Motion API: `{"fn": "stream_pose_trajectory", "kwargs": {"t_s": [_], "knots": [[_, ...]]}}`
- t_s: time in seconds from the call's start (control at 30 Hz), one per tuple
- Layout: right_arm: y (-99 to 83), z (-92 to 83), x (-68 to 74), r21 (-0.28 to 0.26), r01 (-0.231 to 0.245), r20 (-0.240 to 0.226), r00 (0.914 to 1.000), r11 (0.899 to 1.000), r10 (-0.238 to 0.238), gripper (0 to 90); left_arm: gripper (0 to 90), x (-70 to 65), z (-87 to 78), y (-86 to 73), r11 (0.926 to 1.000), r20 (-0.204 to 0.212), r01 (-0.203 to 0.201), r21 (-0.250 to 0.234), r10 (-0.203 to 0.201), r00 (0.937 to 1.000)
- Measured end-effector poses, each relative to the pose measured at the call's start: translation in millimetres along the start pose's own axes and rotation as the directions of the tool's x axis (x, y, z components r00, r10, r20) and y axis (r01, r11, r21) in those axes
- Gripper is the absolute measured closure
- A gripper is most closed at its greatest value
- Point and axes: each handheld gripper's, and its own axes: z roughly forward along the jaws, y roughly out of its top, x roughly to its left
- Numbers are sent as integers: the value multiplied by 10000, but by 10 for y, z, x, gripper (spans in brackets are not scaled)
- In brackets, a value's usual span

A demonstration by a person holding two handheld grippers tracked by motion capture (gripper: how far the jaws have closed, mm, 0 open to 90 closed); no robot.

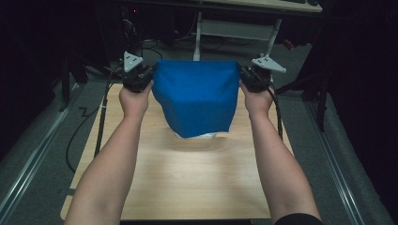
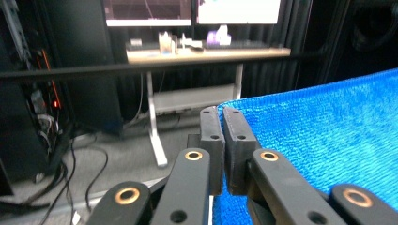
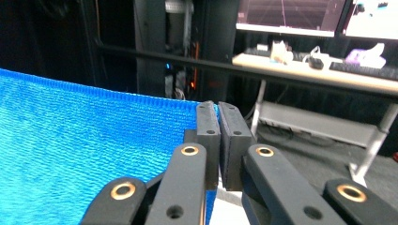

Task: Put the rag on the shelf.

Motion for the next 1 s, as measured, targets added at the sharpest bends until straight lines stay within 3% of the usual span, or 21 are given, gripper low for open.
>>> {"fn": "stream_pose_trajectory", "kwargs": {"t_s": [0.13, 0.17, 0.2, 0.3, 0.4, 0.53, 0.7, 0.77, 0.87, 0.9, 1.0], "knots": [[-153, 93, -18, 480, -114, -60, 9999, 9988, 117, 889, 879, 41, 109, -250, 9959, 160, 468, 779, -482, 9987], [-204, 113, -12, 584, -79, -63, 9999, 9983, 83, 890, 879, 41, 109, -250, 9959, 160, 468, 779, -482, 9987], [-256, 131, -8, 751, -60, -74, 10000, 9972, 65, 889, 879, 40, 148, -398, 9915, 272, 415, 1230, -452, 9986], [-415, 163, 0, 1102, -60, -105, 9999, 9939, 72, 889, 880, 8, 178, -581, 9841, 537, 144, 1768, -242, 9983], [-578, 171, 6, 1410, 23, -122, 9999, 9900, -6, 889, 880, -21, 165, -675, 9841, 650, -53, 1778, -64, 9979], [-751, 146, 15, 1660, -110, -169, 9998, 9861, 140, 889, 879, -7, 116, -813, 9828, 698, 207, 1836, -340, 9970], [-929, 98, 66, 1941, -134, -296, 9994, 9809, 195, 888, 879, -23, 62, -1059, 9744, 815, 443, 2205, -637, 9946], [-996, 76, 79, 2011, -195, -316, 9992, 9794, 264, 888, 880, -40, 61, -1121, 9669, 977, 429, 2515, -694, 9928], [-1069, 60, 89, 2139, -294, -345, 9987, 9764, 377, 888, 880, -62, 42, -1183, 9687, 1019, 443, 2444, -711, 9923], [-1155, 50, 101, 2336, -322, -376, 9984, 9718, 422, 888, 880, -57, 36, -1237, 9658, 1055, 656, 2507, -946, 9899], [-1251, 47, 113, 2569, -406, -430, 9976, 9656, 534, 888, 879, -69, 39, -1305, 9620, 1134, 696, 2642, -1027, 9882]]}}
